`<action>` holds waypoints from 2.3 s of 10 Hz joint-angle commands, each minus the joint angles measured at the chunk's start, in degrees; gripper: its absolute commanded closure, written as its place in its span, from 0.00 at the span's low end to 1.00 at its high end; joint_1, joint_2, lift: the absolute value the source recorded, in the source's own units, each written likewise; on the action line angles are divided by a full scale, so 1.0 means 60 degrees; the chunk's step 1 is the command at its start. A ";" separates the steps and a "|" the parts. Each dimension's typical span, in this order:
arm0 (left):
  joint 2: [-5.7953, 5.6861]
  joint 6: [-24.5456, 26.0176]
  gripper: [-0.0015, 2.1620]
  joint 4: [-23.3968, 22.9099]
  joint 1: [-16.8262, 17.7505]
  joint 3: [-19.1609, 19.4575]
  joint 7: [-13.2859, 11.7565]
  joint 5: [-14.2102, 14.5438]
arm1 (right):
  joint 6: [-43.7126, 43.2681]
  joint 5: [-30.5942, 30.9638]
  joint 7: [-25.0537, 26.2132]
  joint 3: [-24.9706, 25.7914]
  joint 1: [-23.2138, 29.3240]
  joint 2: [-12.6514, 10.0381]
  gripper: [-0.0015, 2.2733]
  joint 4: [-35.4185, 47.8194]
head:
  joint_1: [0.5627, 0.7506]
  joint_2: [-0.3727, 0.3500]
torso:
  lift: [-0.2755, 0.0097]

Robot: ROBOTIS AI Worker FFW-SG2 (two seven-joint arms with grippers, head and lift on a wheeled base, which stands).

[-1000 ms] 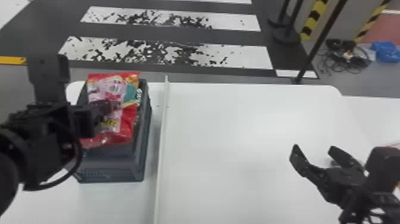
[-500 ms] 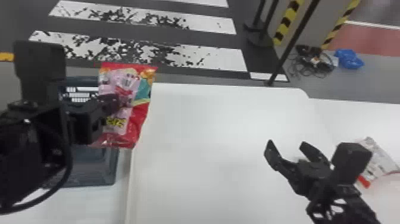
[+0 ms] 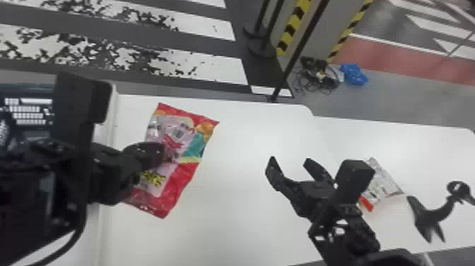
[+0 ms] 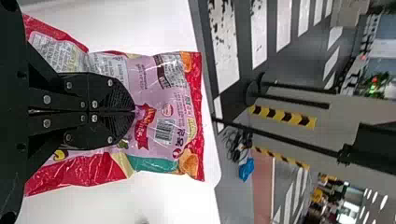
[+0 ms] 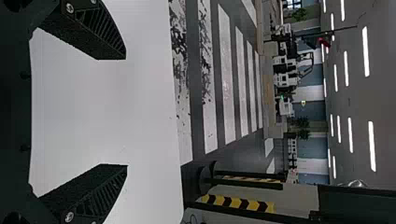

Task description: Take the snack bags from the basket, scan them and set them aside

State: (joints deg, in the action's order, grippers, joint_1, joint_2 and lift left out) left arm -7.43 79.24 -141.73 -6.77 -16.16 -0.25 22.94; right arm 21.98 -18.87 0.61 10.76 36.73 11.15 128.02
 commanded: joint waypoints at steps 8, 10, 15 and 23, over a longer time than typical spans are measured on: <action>-0.0328 -0.0556 0.90 0.3406 0.1070 -0.3445 -0.1570 -0.1684 | -0.3112 -0.0106 0.0001 0.0243 0.0045 -0.0012 0.04 -0.0609 | 0.70 0.03 | 0.70; 0.0009 -0.1904 0.90 0.4490 0.1421 -0.4162 -0.1937 -0.2182 | -0.3259 -0.0106 0.0001 0.0214 0.0133 -0.0012 0.04 -0.0579 | 0.70 0.03 | 0.70; 0.0360 -0.3105 0.00 0.5603 0.1699 -0.4763 -0.1922 -0.3061 | -0.3376 -0.0253 0.0001 0.0272 0.0147 0.0090 0.04 -0.0609 | 0.70 0.03 | 0.70; -0.0797 -0.7295 0.03 0.4168 -0.0146 -0.1833 0.0275 -0.3207 | -0.3376 -0.0370 -0.0102 0.0316 0.0118 0.0134 0.04 -0.0696 | 0.70 0.03 | 0.70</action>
State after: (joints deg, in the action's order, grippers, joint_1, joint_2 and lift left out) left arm -11.39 39.71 -116.10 -6.23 -28.69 1.50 3.67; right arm 1.67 -21.20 -0.10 12.66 37.50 11.95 124.00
